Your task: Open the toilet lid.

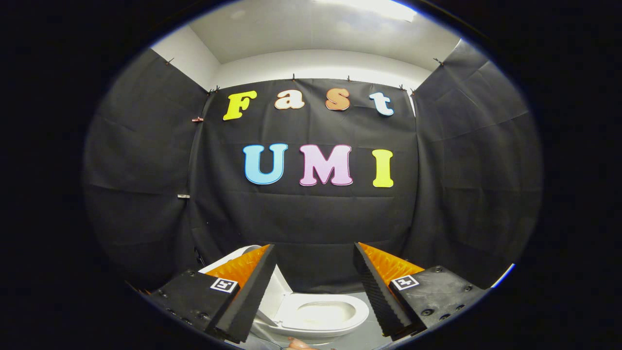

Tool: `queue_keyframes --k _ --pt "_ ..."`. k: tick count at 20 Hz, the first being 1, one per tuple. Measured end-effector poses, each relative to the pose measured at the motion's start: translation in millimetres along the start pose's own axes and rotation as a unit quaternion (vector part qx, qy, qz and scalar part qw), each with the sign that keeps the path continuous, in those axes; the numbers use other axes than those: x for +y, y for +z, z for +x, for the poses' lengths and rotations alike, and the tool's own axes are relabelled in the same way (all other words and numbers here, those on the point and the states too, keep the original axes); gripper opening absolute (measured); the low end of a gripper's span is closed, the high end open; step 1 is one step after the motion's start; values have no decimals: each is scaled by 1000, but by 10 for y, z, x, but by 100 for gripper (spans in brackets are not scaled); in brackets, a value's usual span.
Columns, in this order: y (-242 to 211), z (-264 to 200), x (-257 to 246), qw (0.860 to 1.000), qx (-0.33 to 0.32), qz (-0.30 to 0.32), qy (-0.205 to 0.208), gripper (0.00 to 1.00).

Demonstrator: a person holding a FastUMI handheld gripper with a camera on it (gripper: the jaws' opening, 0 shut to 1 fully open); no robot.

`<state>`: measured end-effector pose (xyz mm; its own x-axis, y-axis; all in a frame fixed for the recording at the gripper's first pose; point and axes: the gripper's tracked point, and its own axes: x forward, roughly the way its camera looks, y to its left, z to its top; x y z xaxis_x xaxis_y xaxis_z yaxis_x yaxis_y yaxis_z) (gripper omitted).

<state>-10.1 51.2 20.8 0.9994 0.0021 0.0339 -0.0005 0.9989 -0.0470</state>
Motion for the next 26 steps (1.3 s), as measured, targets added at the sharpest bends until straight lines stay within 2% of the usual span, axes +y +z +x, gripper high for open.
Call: queue_keyframes --k 26 --pt "-32 2 54 1000 7 -7 8 99"
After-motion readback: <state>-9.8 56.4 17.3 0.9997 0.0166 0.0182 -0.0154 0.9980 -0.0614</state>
